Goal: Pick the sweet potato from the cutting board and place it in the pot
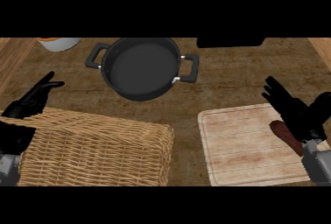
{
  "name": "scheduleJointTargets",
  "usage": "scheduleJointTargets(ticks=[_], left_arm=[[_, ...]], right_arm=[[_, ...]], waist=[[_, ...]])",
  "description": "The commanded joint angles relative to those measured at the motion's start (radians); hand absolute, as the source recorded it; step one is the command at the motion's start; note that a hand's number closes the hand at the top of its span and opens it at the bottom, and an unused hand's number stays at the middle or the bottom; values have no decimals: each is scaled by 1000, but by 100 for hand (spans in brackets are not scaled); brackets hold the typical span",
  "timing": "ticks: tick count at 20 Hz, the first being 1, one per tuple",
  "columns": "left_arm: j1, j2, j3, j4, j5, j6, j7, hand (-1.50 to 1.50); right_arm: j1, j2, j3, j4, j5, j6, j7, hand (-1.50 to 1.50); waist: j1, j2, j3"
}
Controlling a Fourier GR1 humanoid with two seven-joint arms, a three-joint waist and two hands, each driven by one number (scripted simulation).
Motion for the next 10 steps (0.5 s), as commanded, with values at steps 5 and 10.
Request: scheduleJointTargets(ticks=[5,10], left_arm=[[38,-84,-169,83,-4,-34,-31,0],[89,-95,-223,134,71,-35,-62,0]], right_arm=[[-4,-175,133,-112,48,414,-135,150],[-6,-166,-51,-205,231,98,-484,-150]], waist=[[-28,38,-50],[-97,27,-44]])
